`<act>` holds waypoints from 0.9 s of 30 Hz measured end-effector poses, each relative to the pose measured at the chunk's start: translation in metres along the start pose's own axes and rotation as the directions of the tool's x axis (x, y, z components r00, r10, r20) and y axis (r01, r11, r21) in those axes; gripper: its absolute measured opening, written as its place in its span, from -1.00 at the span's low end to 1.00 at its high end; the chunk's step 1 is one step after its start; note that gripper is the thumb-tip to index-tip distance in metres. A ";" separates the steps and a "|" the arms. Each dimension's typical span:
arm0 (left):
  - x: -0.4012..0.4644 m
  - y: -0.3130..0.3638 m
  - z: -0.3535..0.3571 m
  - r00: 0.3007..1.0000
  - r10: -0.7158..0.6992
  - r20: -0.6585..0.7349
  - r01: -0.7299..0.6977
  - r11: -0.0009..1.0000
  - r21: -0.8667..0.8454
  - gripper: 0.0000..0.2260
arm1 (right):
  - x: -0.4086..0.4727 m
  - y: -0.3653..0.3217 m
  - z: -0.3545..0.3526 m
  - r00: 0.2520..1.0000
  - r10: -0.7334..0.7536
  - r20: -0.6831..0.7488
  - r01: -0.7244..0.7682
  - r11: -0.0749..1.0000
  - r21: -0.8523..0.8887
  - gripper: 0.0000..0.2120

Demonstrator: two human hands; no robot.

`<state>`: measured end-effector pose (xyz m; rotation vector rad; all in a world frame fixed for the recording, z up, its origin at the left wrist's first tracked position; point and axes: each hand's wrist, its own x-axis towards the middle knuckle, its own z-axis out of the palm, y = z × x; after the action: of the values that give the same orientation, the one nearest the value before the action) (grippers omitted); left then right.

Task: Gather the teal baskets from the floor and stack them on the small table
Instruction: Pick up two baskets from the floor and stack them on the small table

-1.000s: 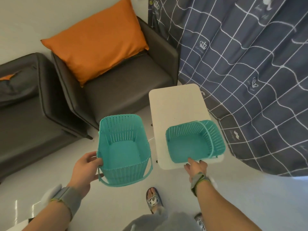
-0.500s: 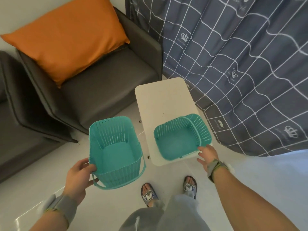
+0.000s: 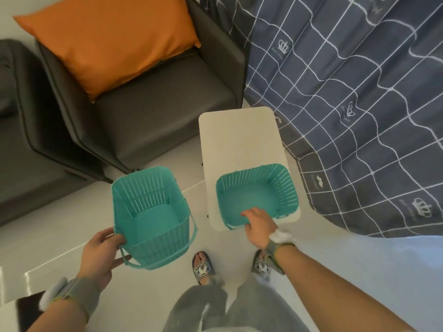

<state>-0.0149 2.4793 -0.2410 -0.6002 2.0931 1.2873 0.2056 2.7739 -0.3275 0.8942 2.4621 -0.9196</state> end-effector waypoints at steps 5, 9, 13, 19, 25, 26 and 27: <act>-0.011 -0.007 0.010 0.999 -0.007 -0.032 0.006 1.000 -0.026 -0.65 | 0.030 0.070 -0.033 0.960 0.093 0.262 0.044 0.880 -0.474 -0.56; -0.016 -0.019 0.020 0.999 -0.022 -0.034 0.020 0.999 -0.047 -0.65 | 0.032 0.102 -0.033 0.968 0.064 0.243 0.062 0.876 -0.478 -0.63; -0.025 -0.027 0.035 0.999 -0.030 -0.019 0.029 0.998 -0.056 -0.64 | 0.025 0.107 -0.015 0.991 0.007 0.131 0.056 0.879 -0.473 -0.69; -0.048 -0.023 0.048 1.000 -0.017 -0.014 0.016 0.996 -0.088 -0.66 | 0.018 0.095 -0.007 0.998 0.022 0.060 0.003 0.921 -0.389 -0.76; -0.069 -0.017 0.057 0.997 0.029 -0.075 -0.043 0.980 -0.194 -0.65 | 0.007 0.013 -0.040 0.994 -0.105 -0.043 0.107 0.993 0.050 -0.58; -0.070 -0.016 0.063 0.995 0.031 -0.098 -0.051 0.977 -0.206 -0.65 | 0.004 -0.006 -0.046 0.993 -0.093 -0.067 0.103 0.981 0.167 -0.60; -0.073 -0.014 0.068 0.990 0.036 -0.135 -0.068 0.970 -0.235 -0.65 | -0.001 -0.026 -0.053 0.995 -0.067 -0.075 0.086 0.953 0.291 -0.62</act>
<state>0.0636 2.5392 -0.2224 -0.7554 2.0845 1.5838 0.1829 2.7943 -0.2773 0.9402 2.4679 -1.3318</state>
